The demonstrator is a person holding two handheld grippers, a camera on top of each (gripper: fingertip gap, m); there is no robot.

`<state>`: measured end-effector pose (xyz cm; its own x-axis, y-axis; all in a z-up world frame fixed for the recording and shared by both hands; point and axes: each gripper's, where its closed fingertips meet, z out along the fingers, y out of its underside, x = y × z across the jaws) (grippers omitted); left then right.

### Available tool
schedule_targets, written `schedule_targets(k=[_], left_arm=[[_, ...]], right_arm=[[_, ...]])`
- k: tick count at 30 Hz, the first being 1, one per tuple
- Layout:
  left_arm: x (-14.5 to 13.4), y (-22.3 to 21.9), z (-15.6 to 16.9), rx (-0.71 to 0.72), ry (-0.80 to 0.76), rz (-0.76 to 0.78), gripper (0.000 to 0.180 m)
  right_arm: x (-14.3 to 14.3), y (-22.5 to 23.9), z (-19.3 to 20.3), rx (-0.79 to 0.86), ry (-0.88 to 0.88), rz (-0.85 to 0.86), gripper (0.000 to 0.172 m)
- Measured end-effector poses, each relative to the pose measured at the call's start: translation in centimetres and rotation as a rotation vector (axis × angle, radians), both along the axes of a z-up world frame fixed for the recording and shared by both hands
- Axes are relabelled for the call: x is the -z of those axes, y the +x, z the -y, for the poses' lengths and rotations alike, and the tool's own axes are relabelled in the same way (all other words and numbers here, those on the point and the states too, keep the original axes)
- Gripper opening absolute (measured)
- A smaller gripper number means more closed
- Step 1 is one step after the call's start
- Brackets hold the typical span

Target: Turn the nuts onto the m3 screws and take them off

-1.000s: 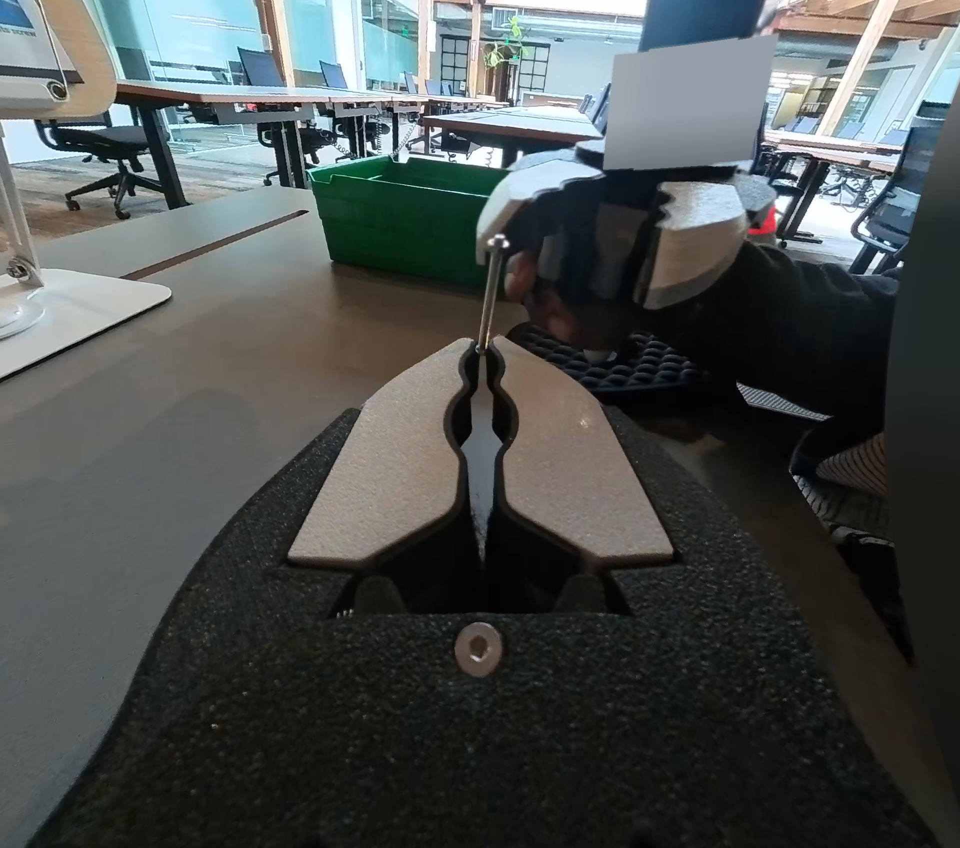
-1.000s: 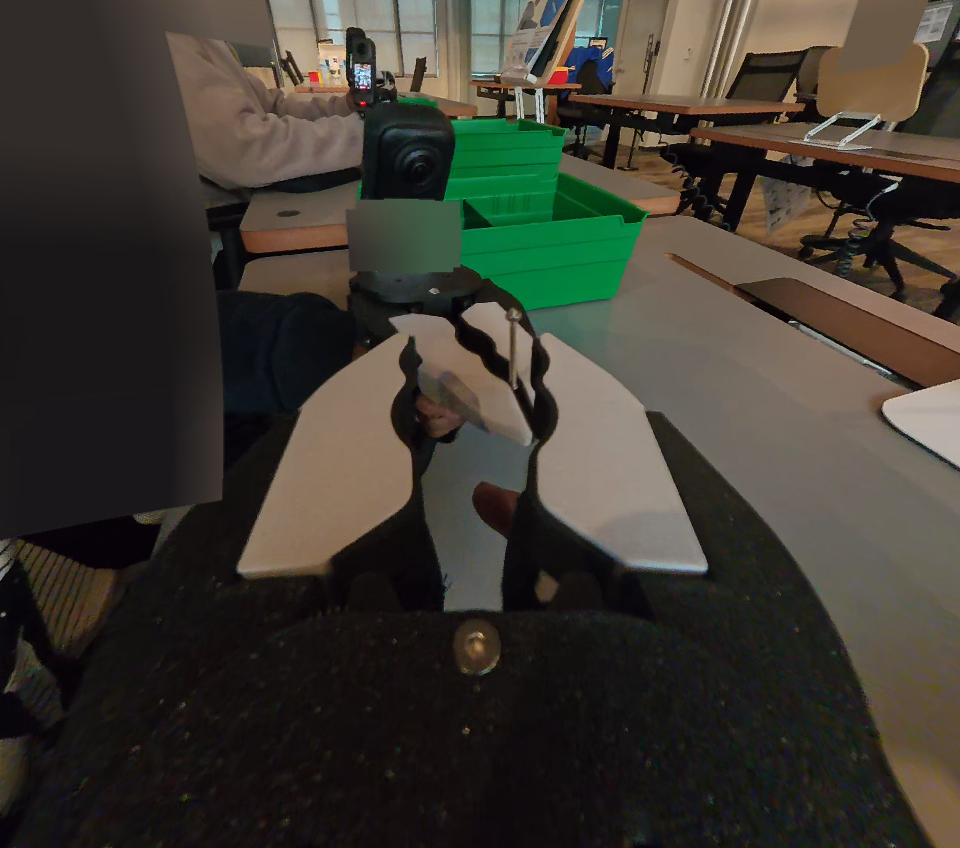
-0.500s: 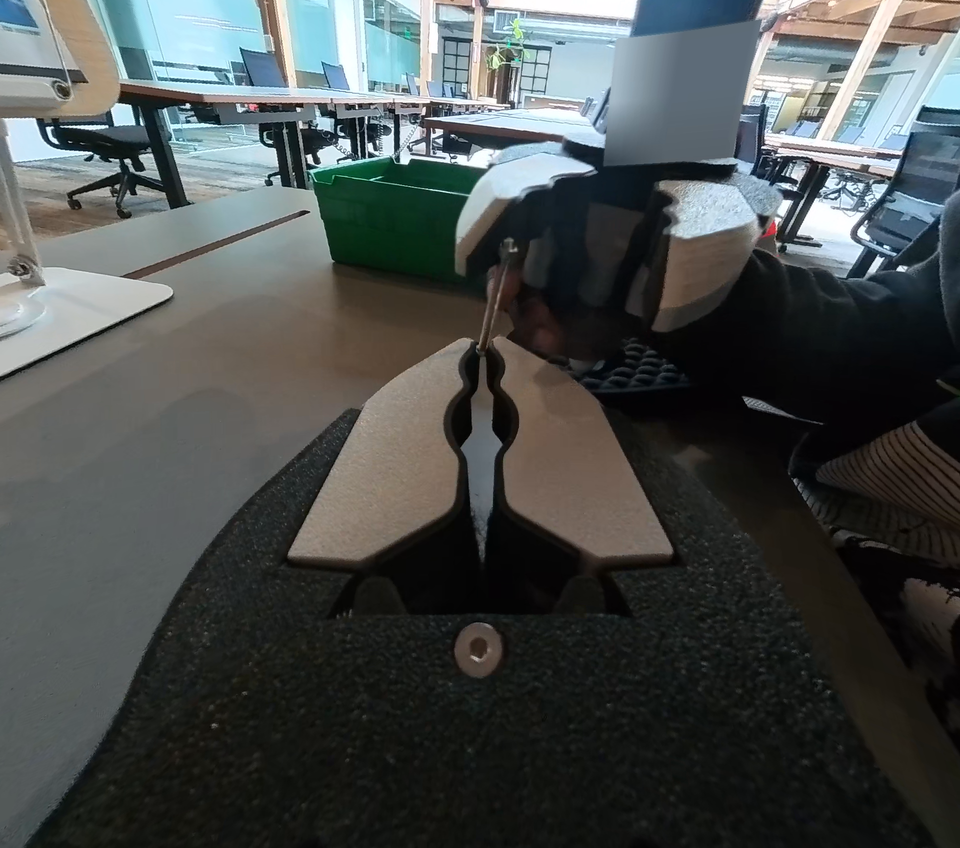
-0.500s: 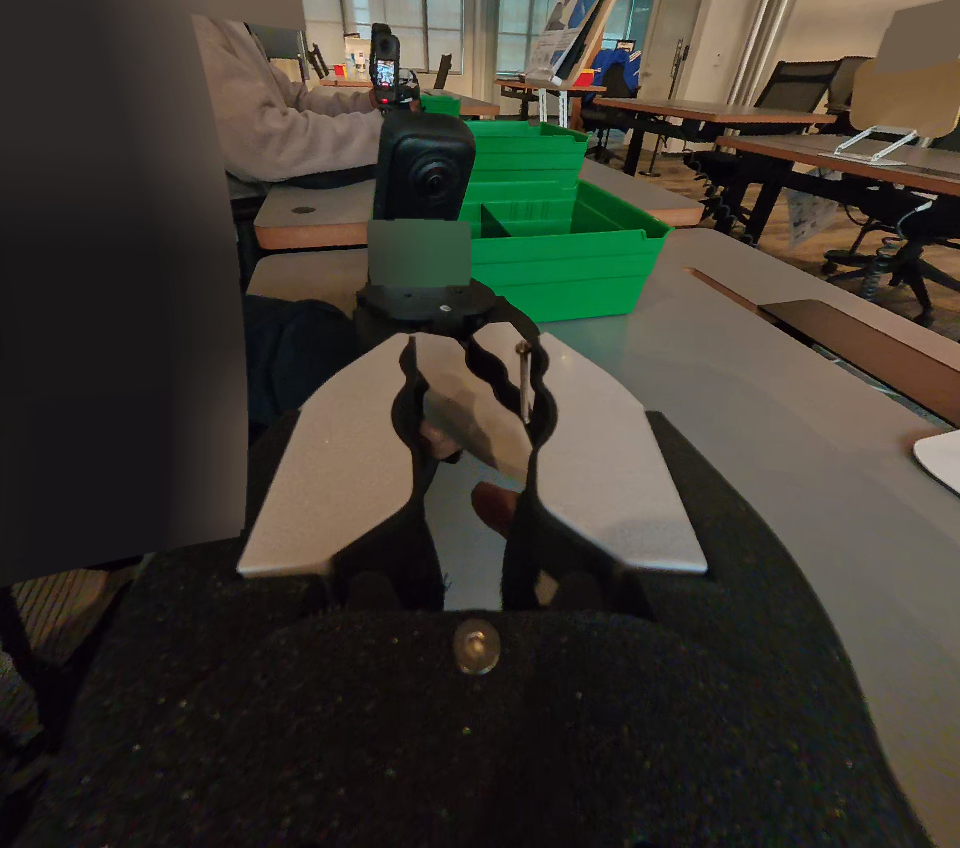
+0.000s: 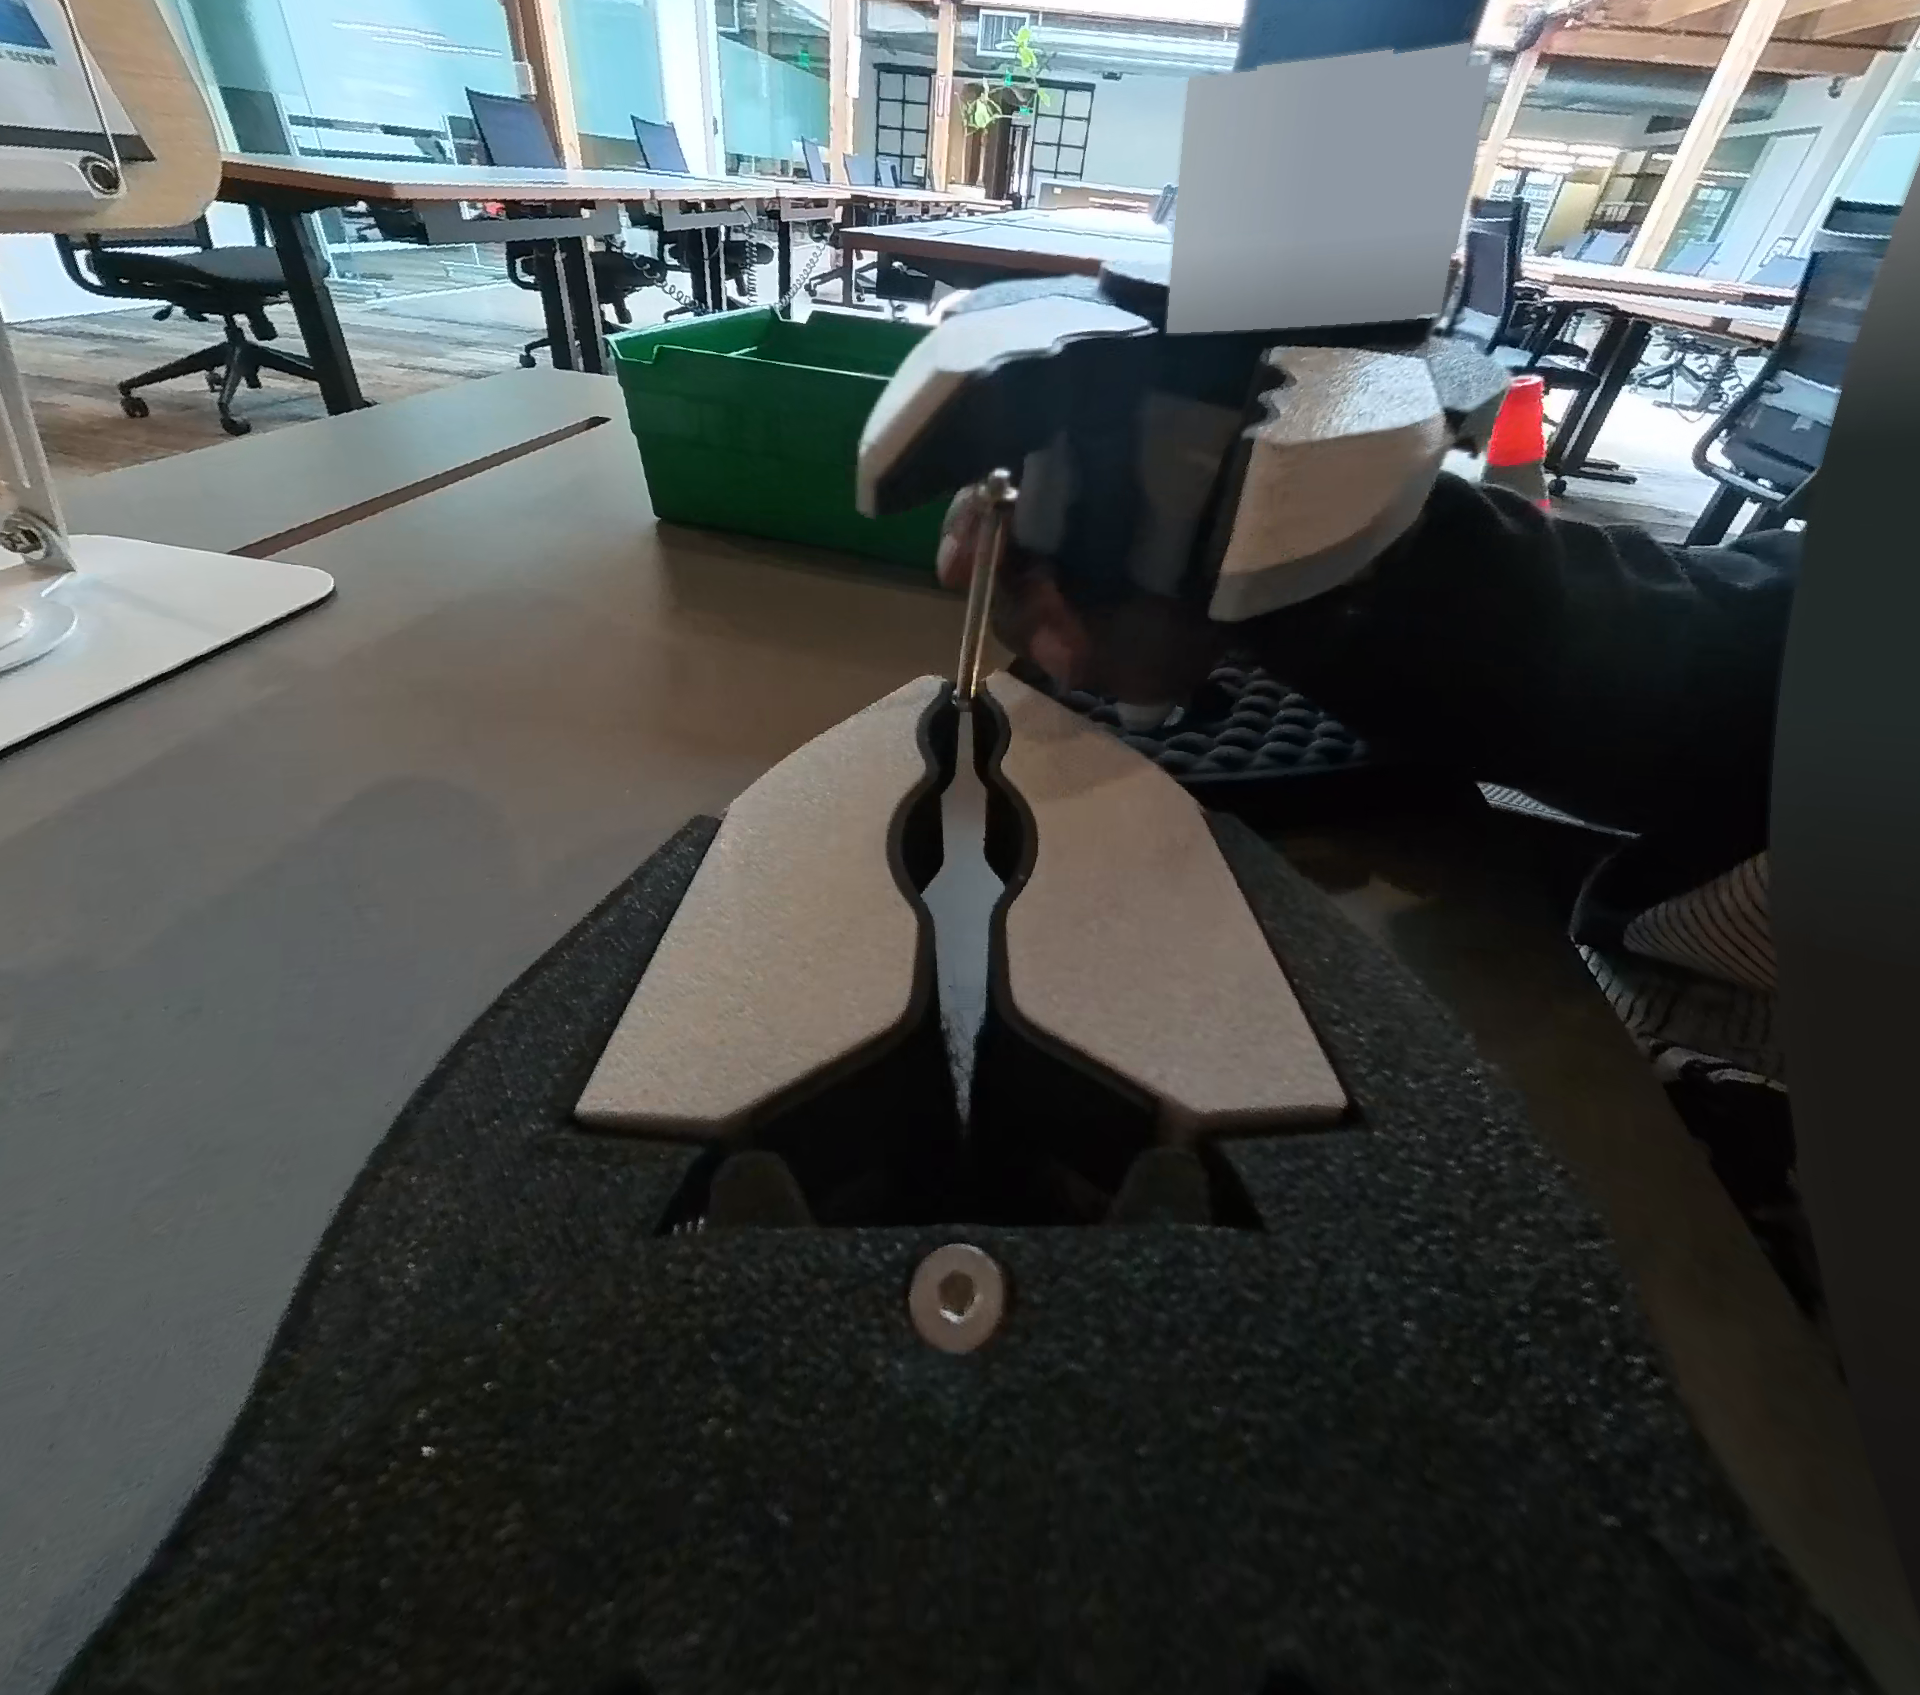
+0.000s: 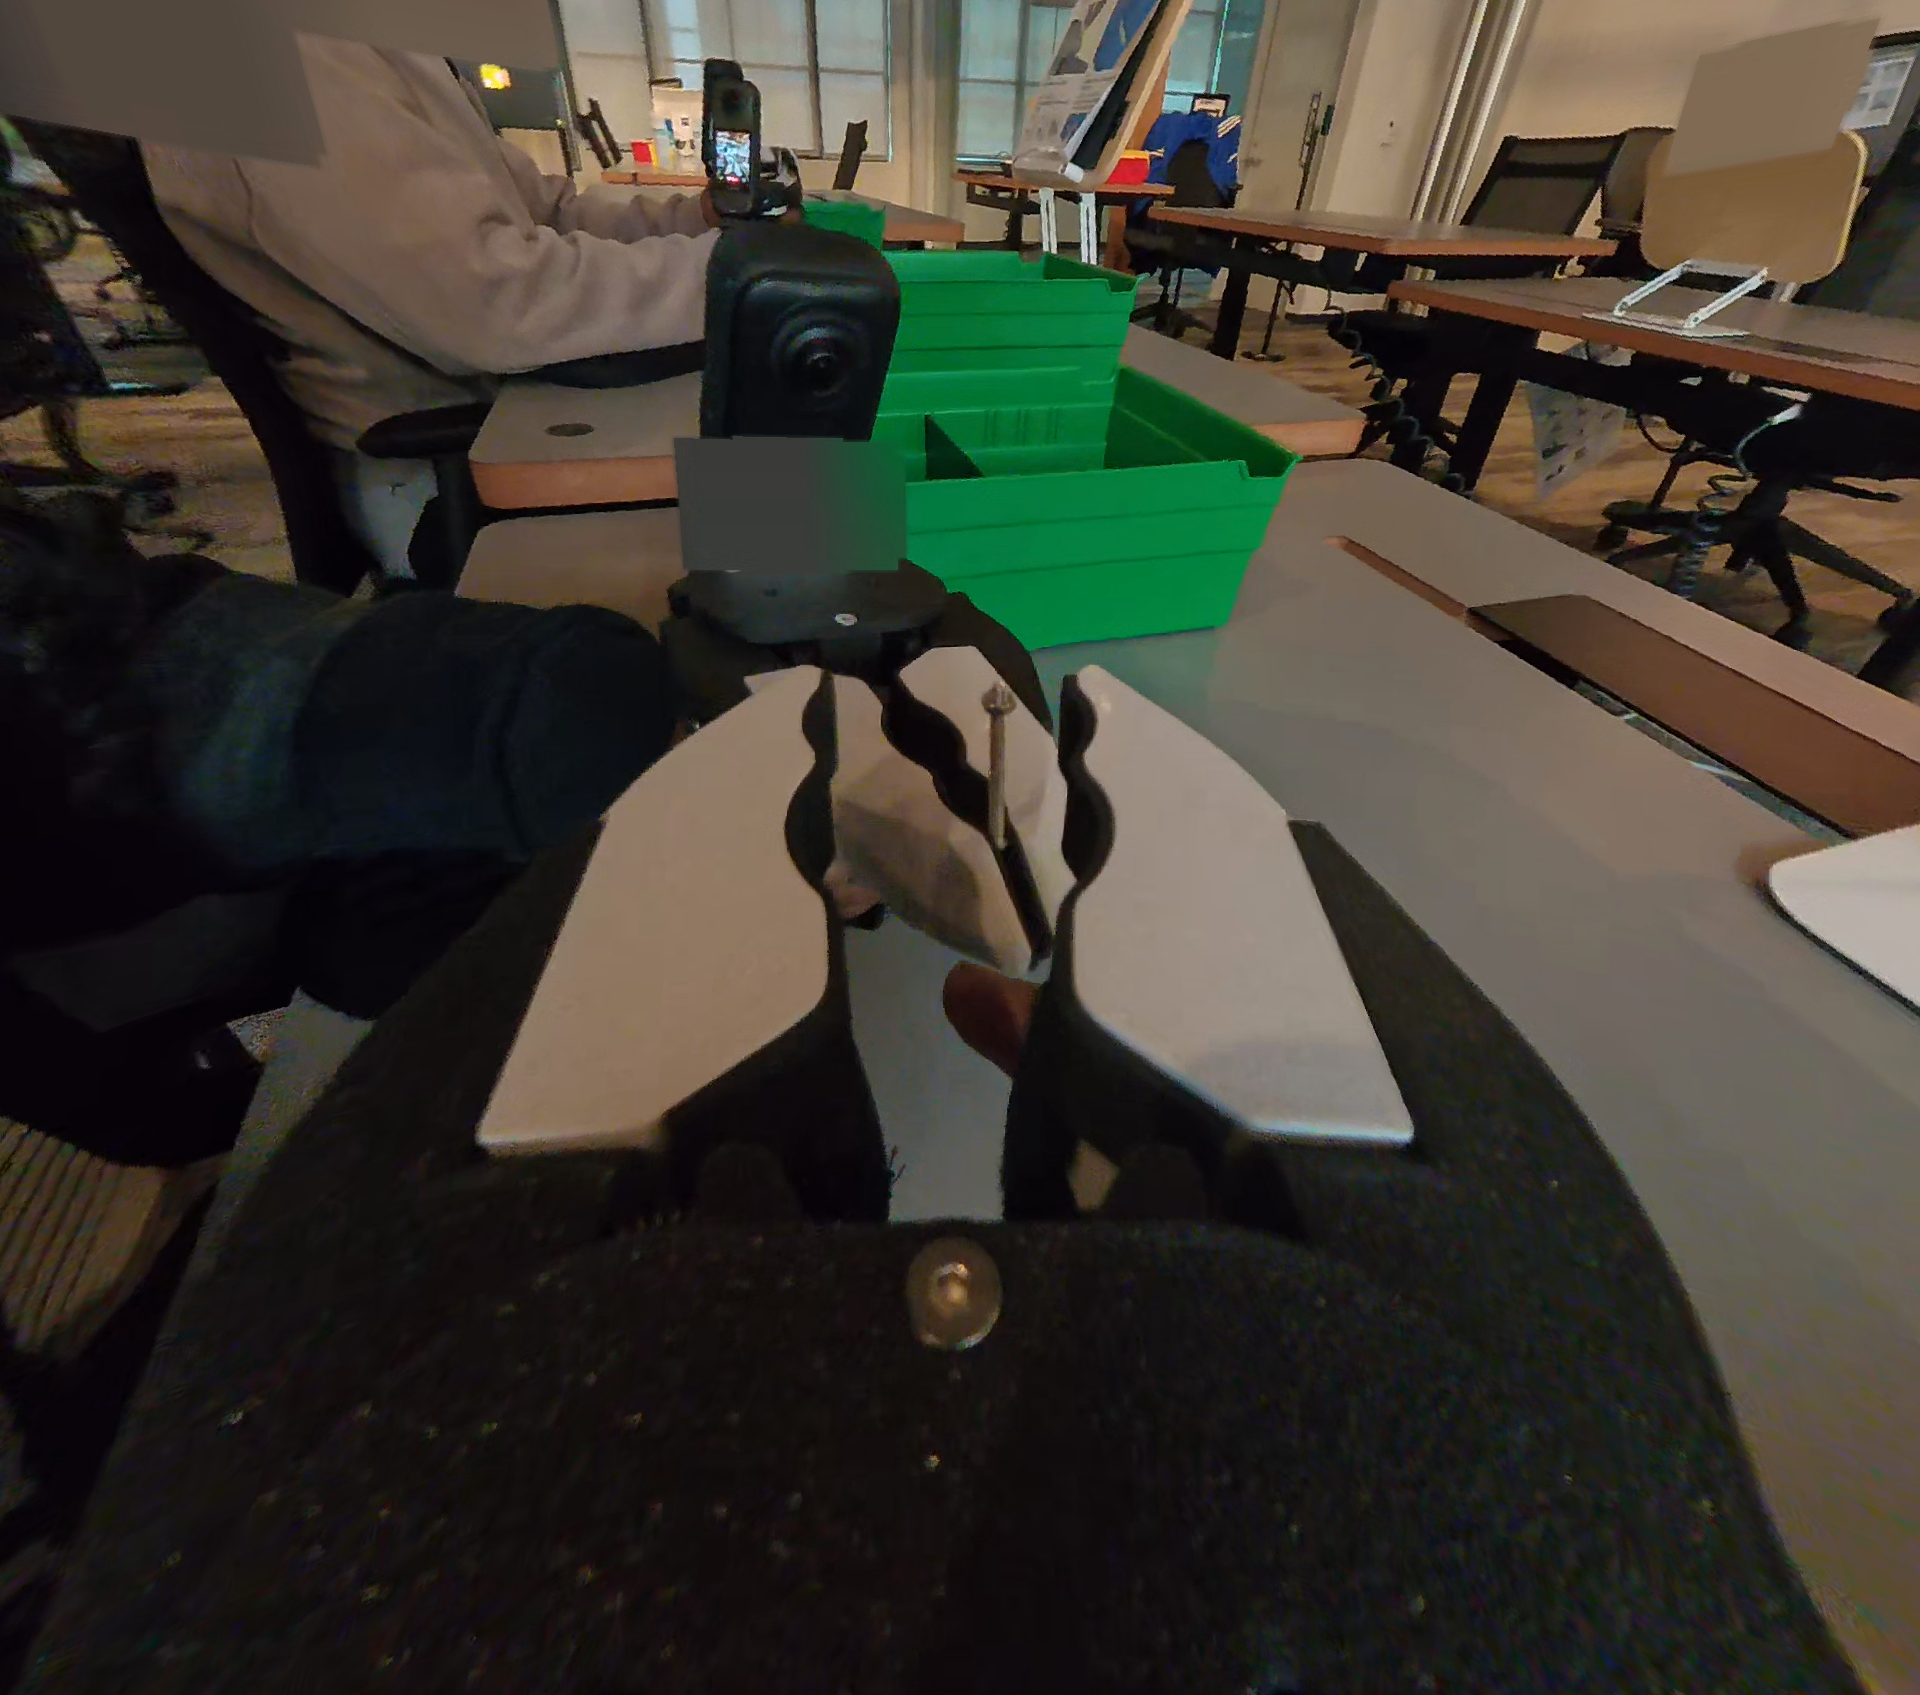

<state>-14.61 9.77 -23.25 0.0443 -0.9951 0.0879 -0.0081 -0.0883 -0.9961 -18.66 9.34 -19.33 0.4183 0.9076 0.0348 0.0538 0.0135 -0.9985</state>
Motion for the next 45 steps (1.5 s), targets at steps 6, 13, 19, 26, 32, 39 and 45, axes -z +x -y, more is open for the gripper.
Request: schedule_targets(k=[6,13,19,26,32,39,45], left_arm=[[0.0,0.0,0.0,0.000,-0.003,-0.001,0.001],[-0.1,-0.1,-0.2,-0.010,-0.008,0.007,0.001],[-0.1,-0.1,-0.2,-0.010,-0.007,0.007,0.001],[0.0,0.0,0.0,-0.001,0.000,0.001,0.001],[0.2,0.1,0.1,0.004,0.007,-0.017,0.002],[0.1,0.0,-0.1,-0.004,0.000,-0.006,0.001],[0.0,0.0,-0.1,-0.008,-0.004,0.000,0.001]], right_arm=[[0.2,-1.4,0.1,-0.045,0.006,0.027,0.039],[0.2,-0.3,0.8,-0.029,0.001,0.012,0.039],[0.1,1.0,1.7,-0.007,0.008,0.010,0.038],[0.0,0.5,0.3,0.007,0.001,0.000,0.039],[0.6,-1.4,0.1,-0.050,-0.017,0.049,0.039],[0.6,-0.9,0.6,-0.044,-0.013,0.043,0.039],[0.5,0.3,1.3,-0.024,-0.011,0.030,0.039]])
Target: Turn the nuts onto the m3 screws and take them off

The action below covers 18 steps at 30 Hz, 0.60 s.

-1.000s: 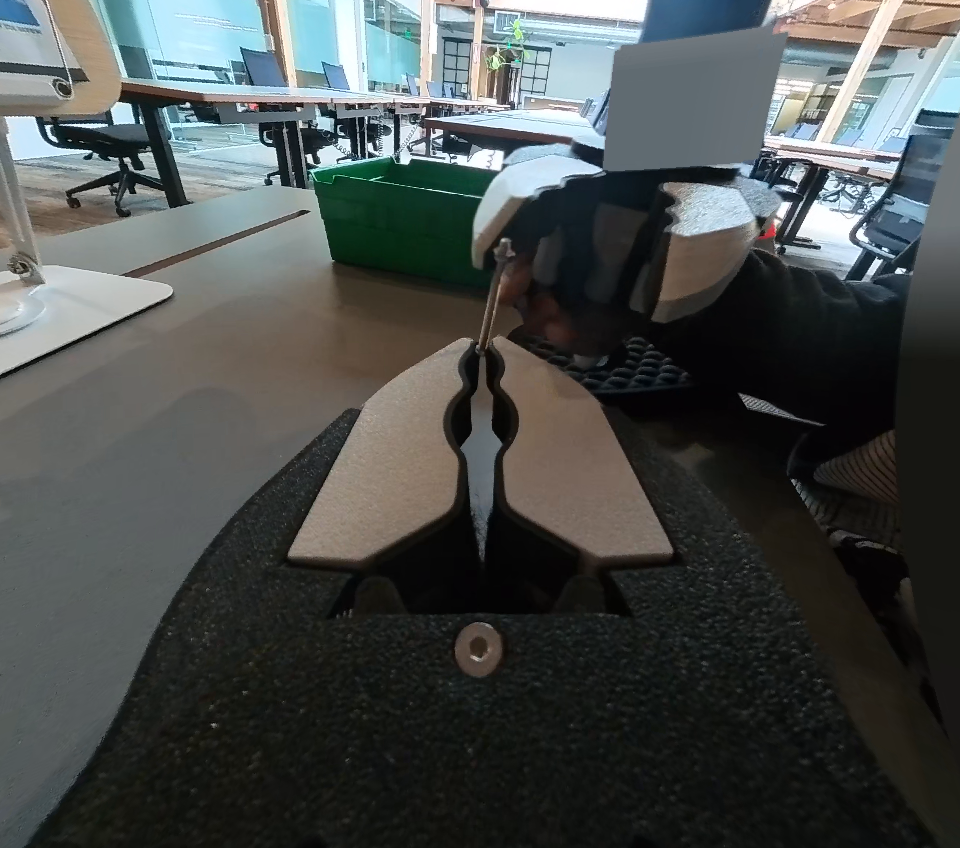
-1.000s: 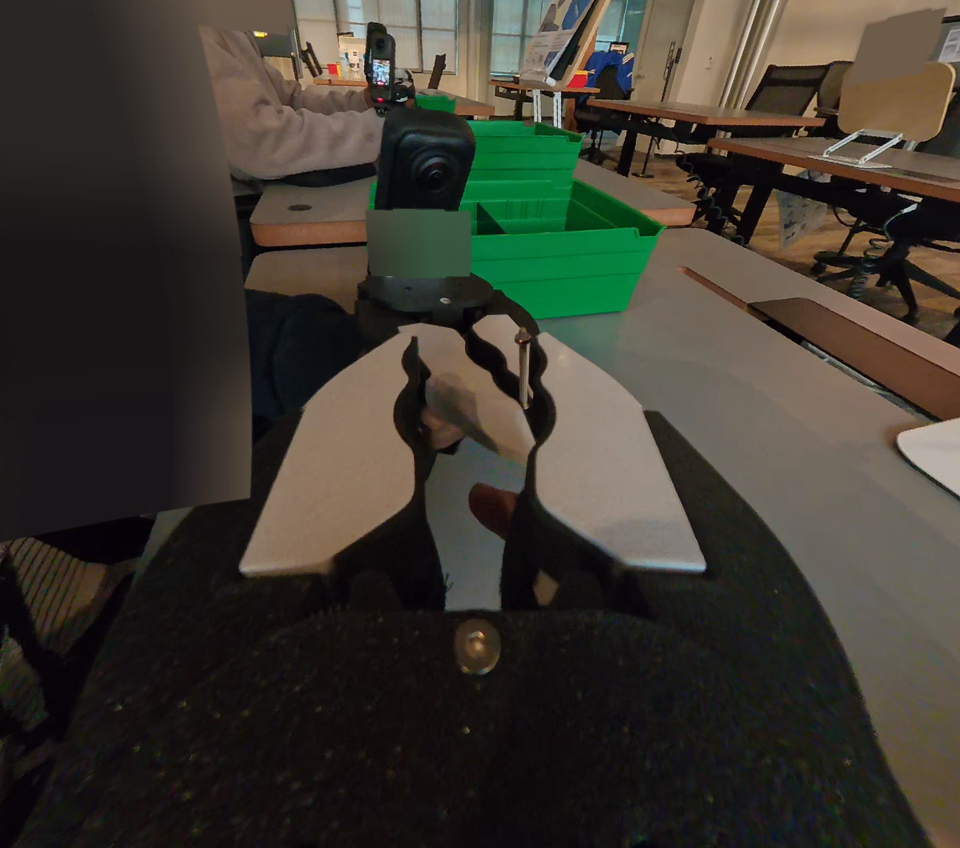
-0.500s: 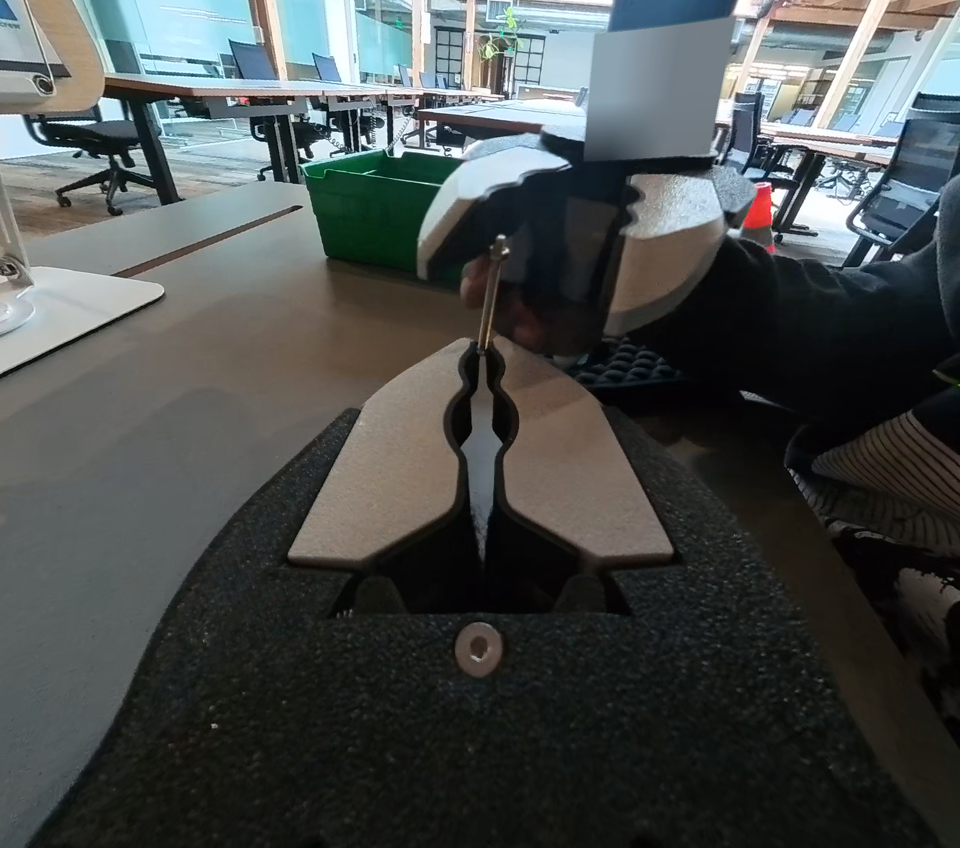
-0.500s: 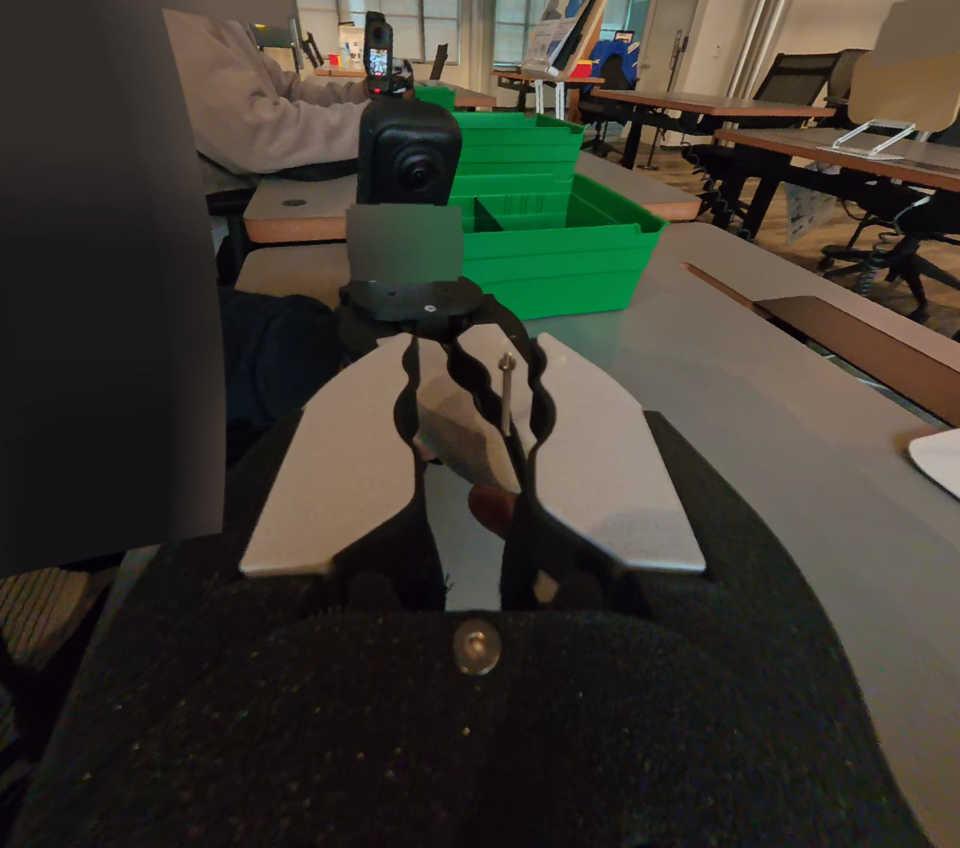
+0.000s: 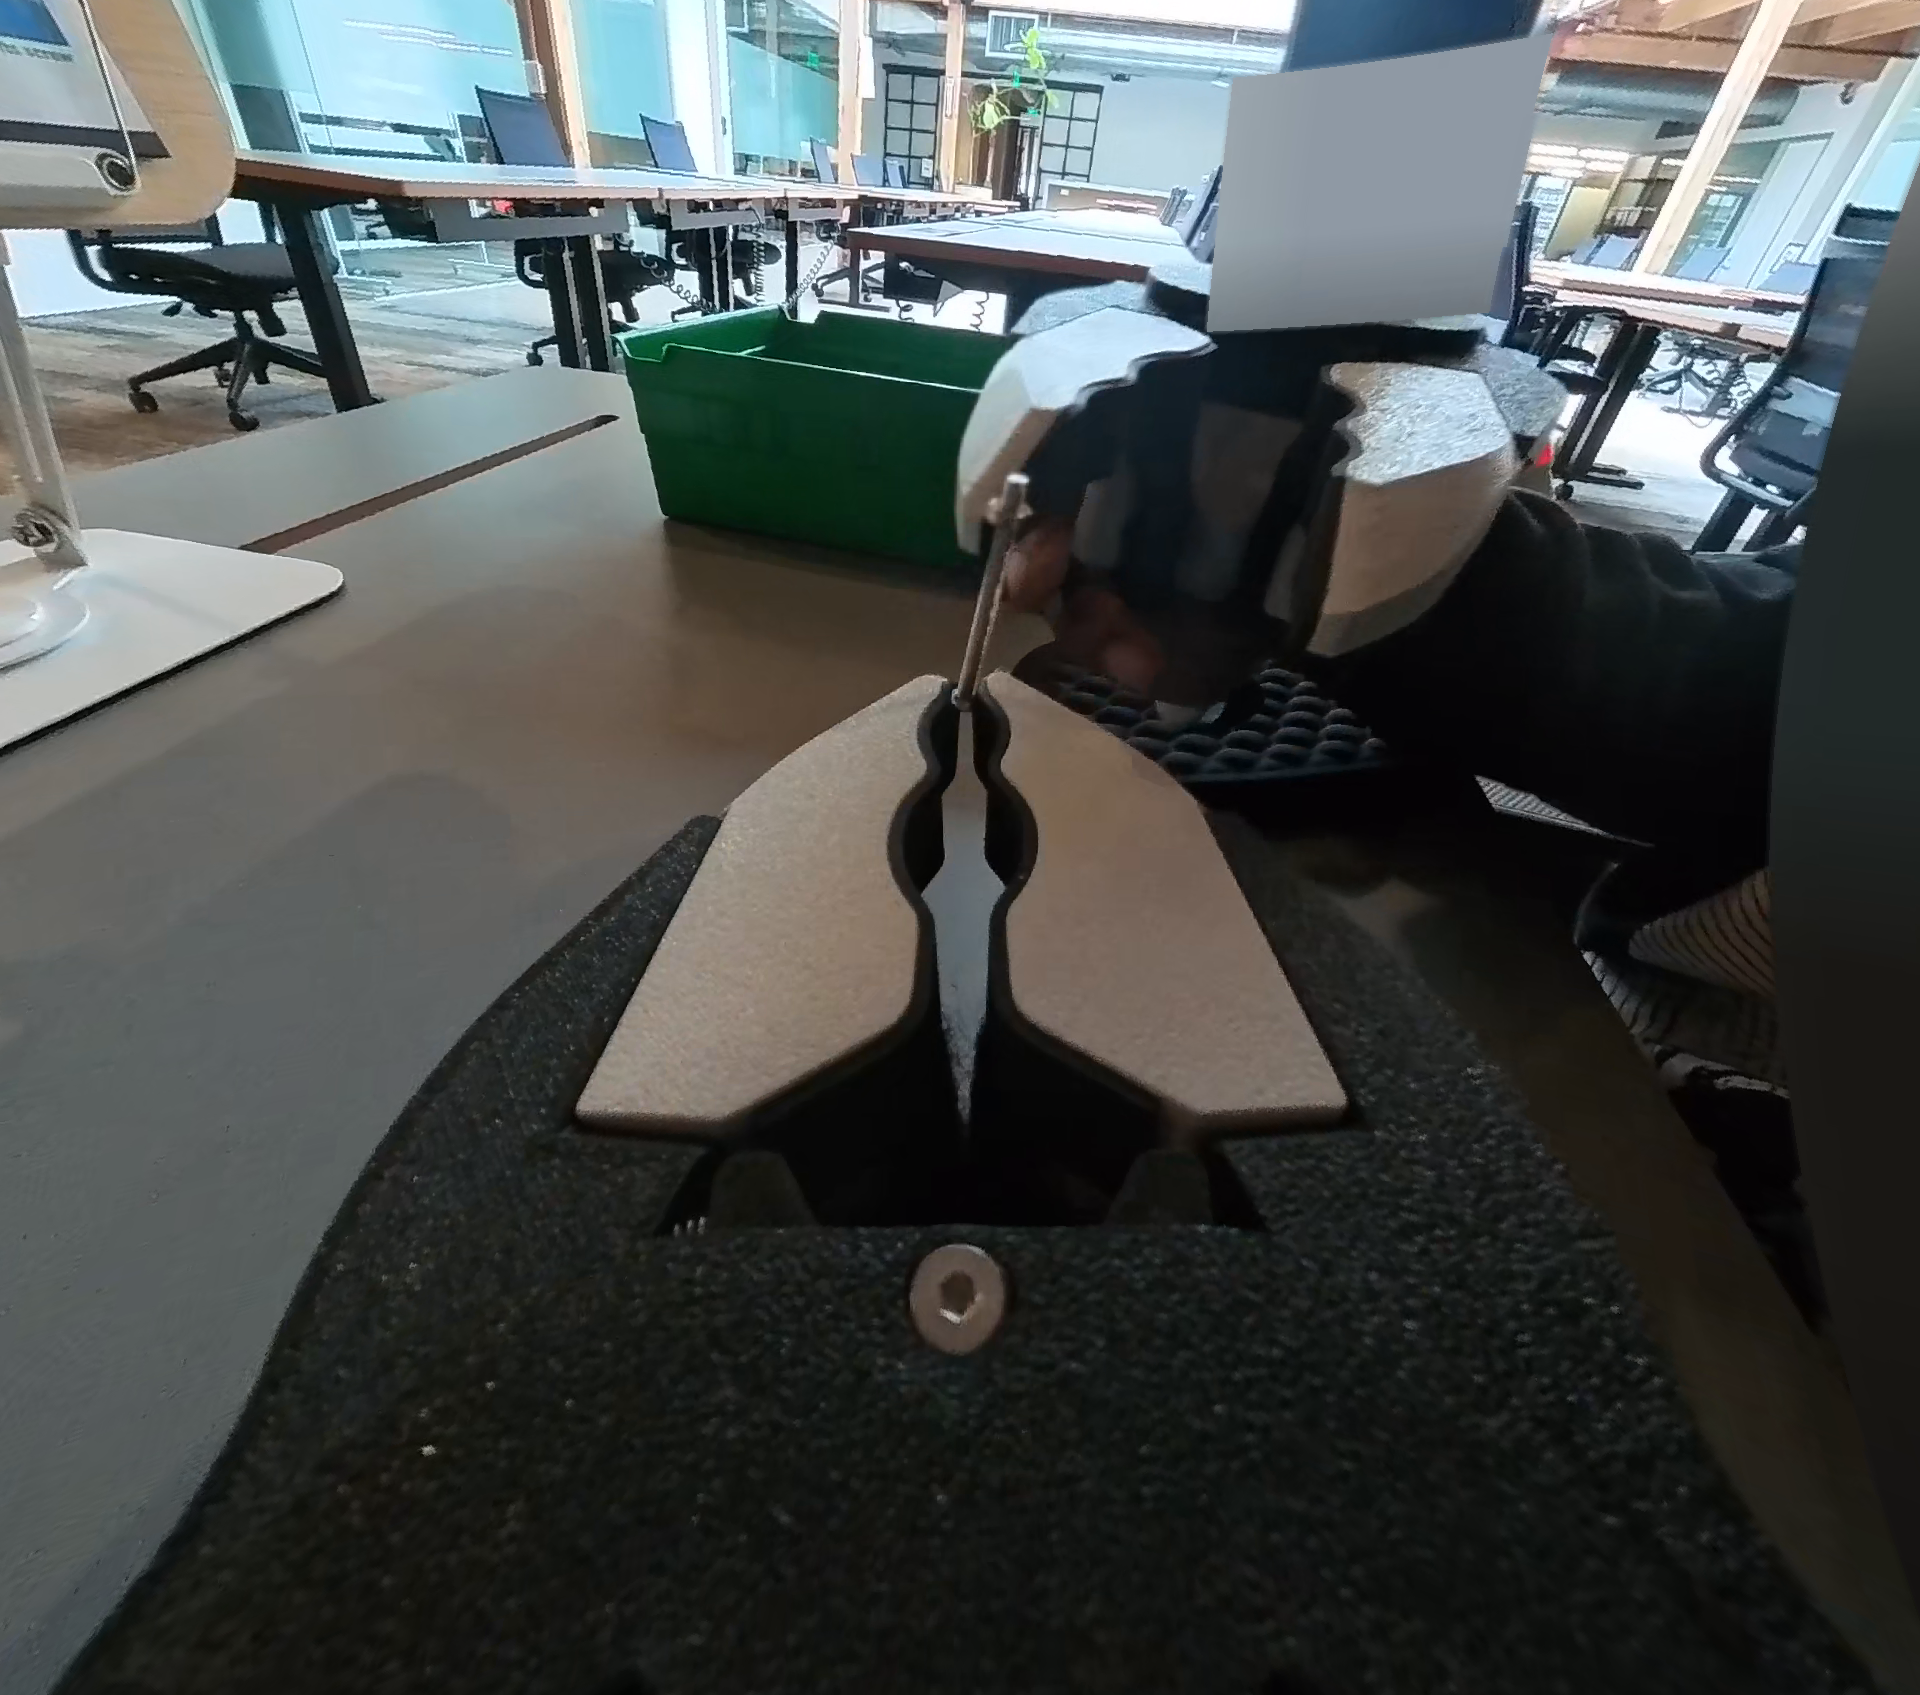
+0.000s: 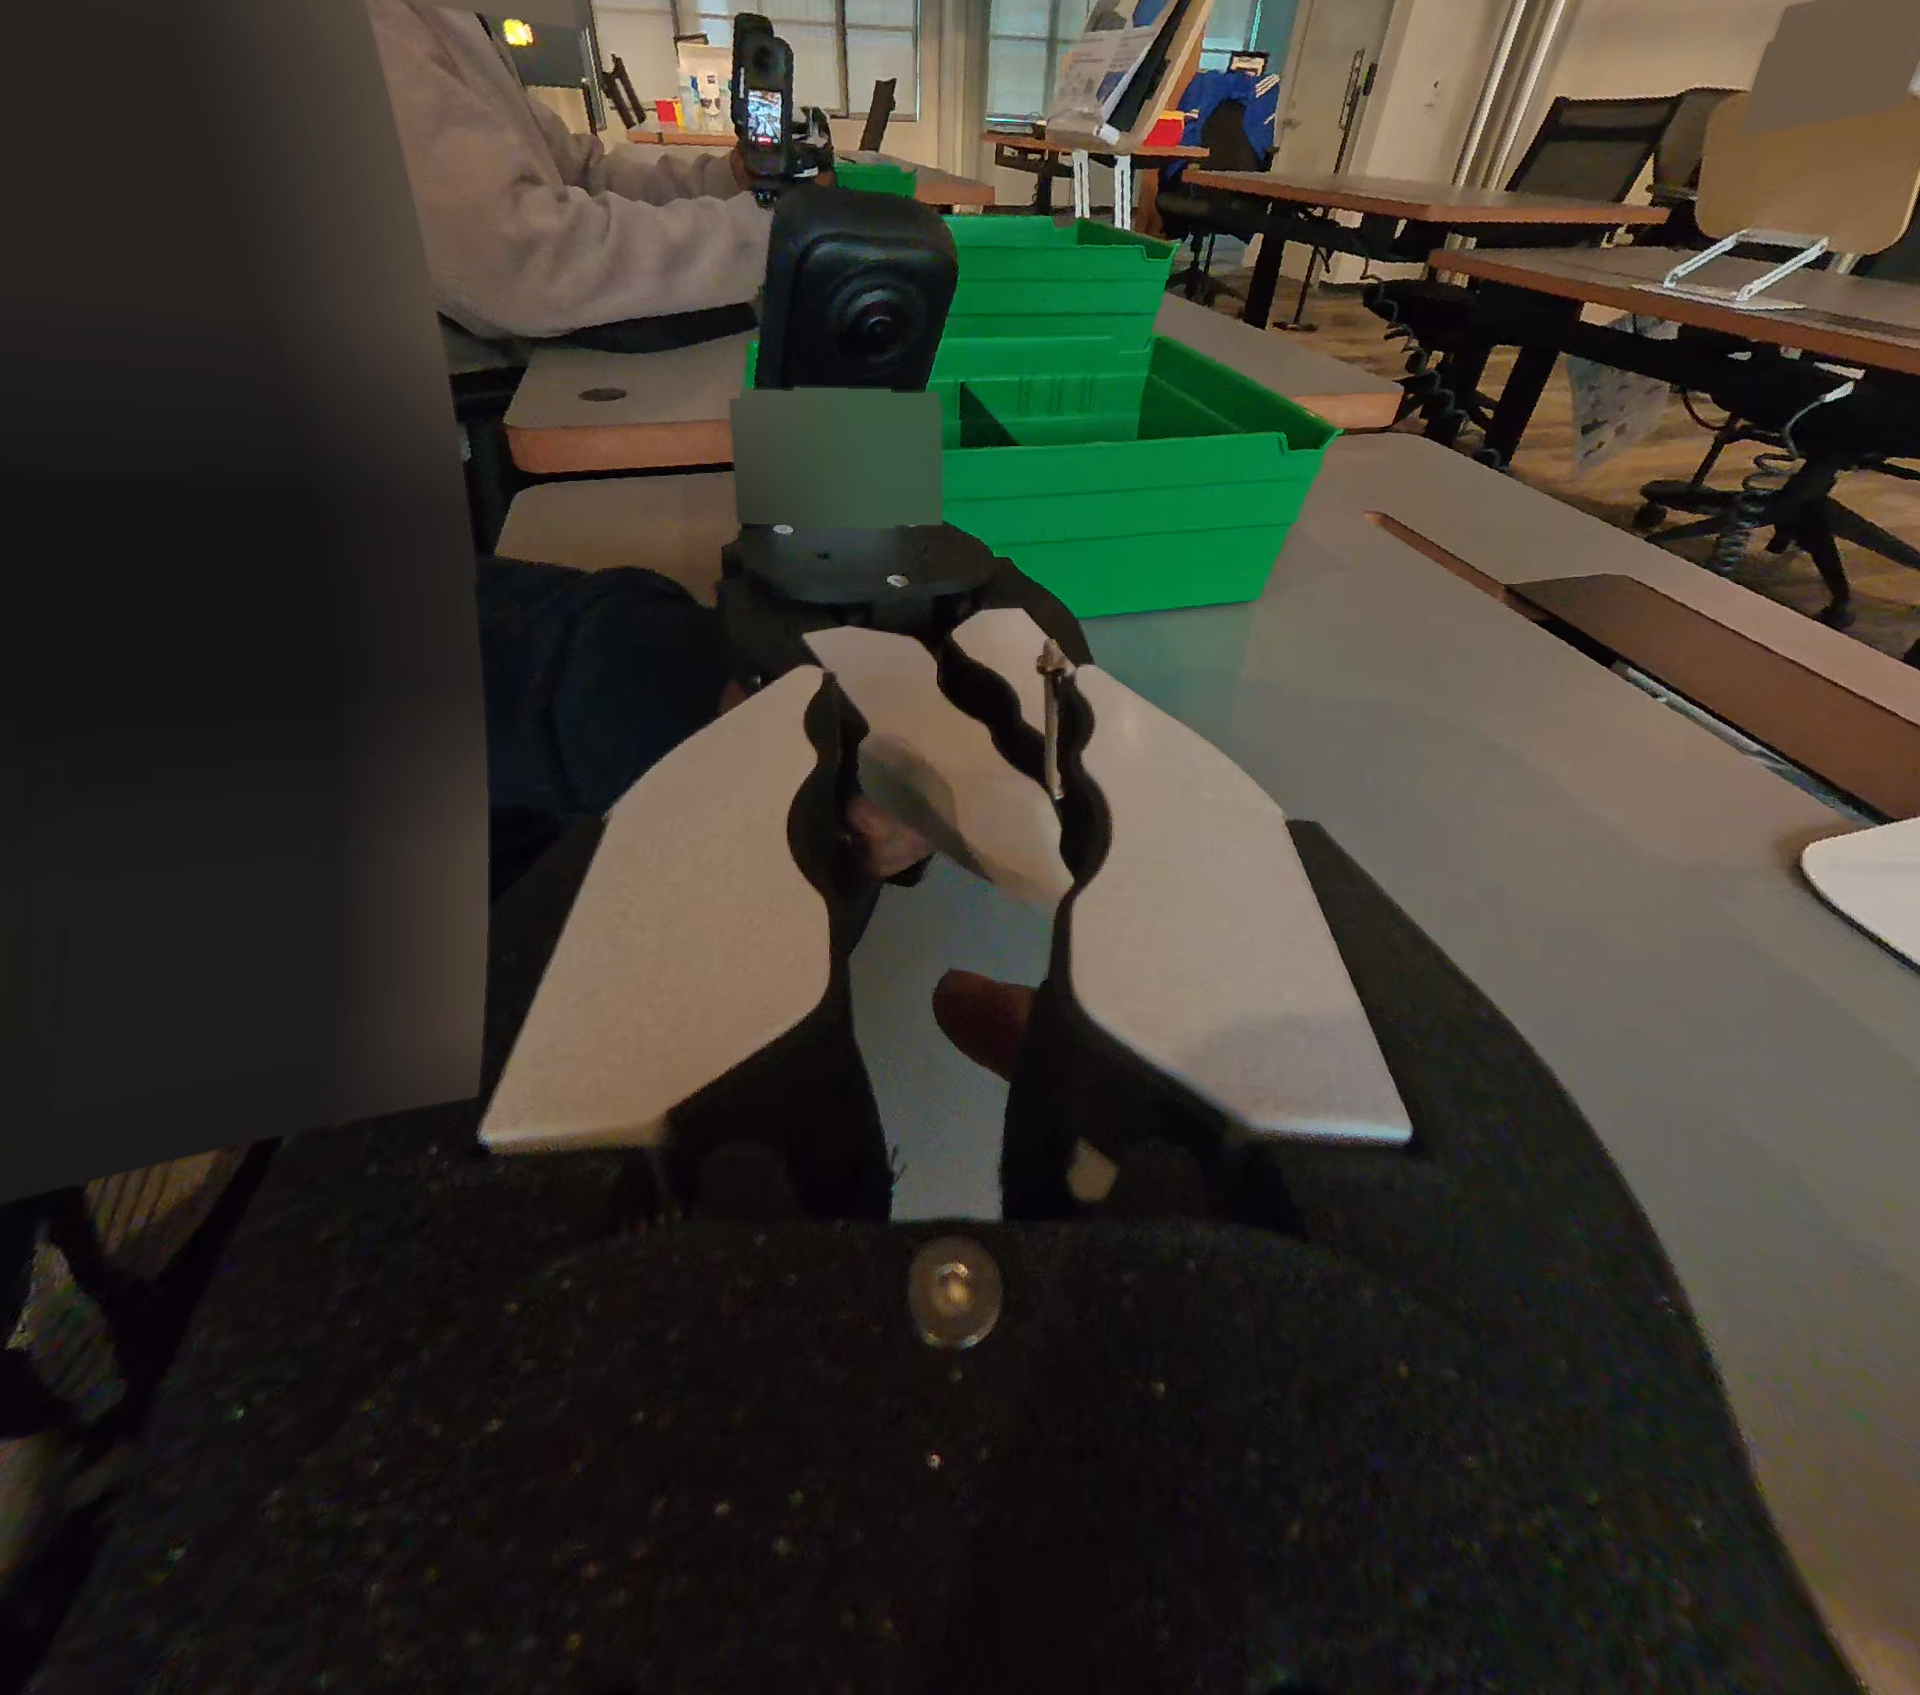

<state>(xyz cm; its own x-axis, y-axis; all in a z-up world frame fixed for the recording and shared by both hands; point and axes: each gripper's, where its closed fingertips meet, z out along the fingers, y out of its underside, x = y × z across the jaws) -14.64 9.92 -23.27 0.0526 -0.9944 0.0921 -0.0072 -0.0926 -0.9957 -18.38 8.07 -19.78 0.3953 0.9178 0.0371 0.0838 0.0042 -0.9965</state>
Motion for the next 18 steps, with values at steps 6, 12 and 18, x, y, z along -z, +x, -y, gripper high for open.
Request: schedule_targets(k=[6,12,18], left_arm=[[0.0,0.0,0.0,0.003,0.001,-0.001,0.002],[0.1,0.1,0.1,0.008,0.003,-0.005,0.002],[0.3,0.2,0.3,0.011,0.012,-0.022,0.002]], right_arm=[[-0.1,0.8,-0.4,0.028,0.001,-0.018,0.039],[-0.3,-0.5,-1.2,0.005,0.001,-0.023,0.039],[0.1,-1.7,-1.0,-0.034,-0.001,0.011,0.039]])
